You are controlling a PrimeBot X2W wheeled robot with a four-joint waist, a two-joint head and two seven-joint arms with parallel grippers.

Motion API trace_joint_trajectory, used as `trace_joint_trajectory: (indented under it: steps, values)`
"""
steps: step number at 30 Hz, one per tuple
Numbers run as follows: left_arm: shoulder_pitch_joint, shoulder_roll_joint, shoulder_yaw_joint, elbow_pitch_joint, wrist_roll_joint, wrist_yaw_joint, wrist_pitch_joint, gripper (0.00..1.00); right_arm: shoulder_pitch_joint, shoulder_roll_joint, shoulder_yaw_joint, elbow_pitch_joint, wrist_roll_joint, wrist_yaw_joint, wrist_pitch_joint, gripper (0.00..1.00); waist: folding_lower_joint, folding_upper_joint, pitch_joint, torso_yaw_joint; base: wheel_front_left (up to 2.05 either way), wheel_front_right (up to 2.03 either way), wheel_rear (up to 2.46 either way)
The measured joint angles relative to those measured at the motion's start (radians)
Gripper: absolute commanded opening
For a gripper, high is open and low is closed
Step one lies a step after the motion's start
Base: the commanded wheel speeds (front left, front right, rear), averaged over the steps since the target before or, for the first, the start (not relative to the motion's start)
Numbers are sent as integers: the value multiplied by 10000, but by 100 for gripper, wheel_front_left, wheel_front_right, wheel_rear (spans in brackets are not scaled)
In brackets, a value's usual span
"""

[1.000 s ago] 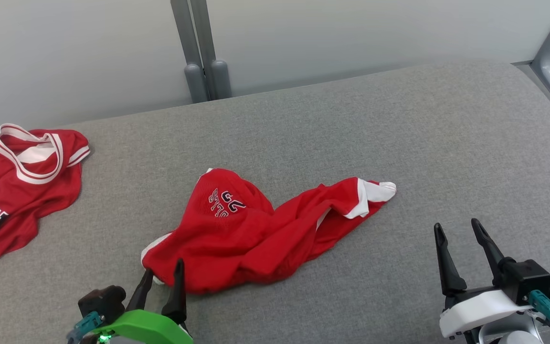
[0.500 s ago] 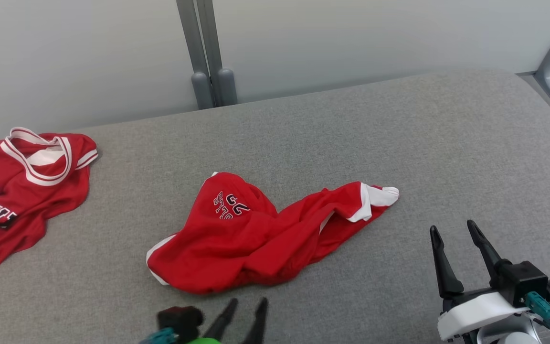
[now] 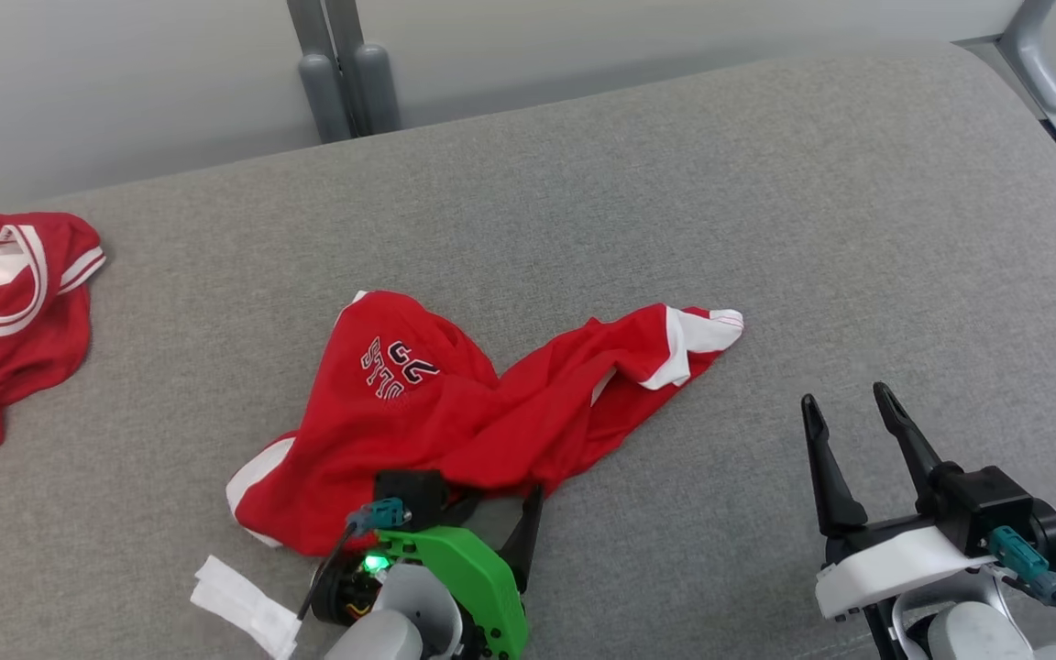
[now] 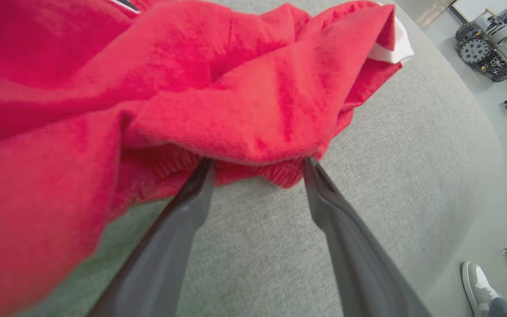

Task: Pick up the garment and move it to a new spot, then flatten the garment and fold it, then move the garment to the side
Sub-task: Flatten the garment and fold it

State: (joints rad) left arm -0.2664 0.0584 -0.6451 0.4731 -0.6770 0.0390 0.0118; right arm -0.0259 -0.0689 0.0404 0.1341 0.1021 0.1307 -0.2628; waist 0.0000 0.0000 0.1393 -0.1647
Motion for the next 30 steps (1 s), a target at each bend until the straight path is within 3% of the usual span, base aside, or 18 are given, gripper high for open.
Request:
trace_joint_trajectory:
  steps: [2, 5, 12, 17, 19, 24, 28, 30]
  values:
    - [-242, -25, -157, 445, 0, -148, 73, 100, -45, 19, 8, 23, 0, 0, 0, 100, 0, 0, 99, -106, 0, 0, 0]
    - [-607, -48, -257, 1037, -71, -353, -67, 0, -133, 58, 12, 63, 0, 0, 0, 100, 0, 0, 197, -261, 0, 0, 0]
    - [-1054, -75, -309, 1768, -614, -782, -470, 0, -217, 127, -84, 121, 10, 0, 0, 100, 0, 0, 169, -386, 0, 0, 0]
    - [-722, 136, -483, 729, -1051, -1271, -90, 0, 118, 148, -334, 159, 10, 0, 0, 100, 0, 0, -146, -242, 0, 0, 0]
    - [-198, 573, -560, -230, -1386, -1388, 322, 0, 297, 151, -456, 165, 8, 0, 0, 100, 0, 0, -295, -156, 0, 0, 0]
    - [1514, 2470, -290, -3712, -2568, -1438, 1751, 0, 675, 144, -711, 150, 6, 0, 0, 100, 0, 0, -677, 154, 0, 0, 0]
    - [2687, 3902, 234, -5814, -3503, -1045, 2708, 0, 822, 153, -711, 165, 15, 0, 0, 100, 0, 0, -864, 463, 0, 0, 0]
    - [3214, 4251, 458, -6044, -3919, -796, 2857, 0, 826, 151, -690, 211, 33, 0, 0, 100, 0, 0, -922, 584, 0, 0, 0]
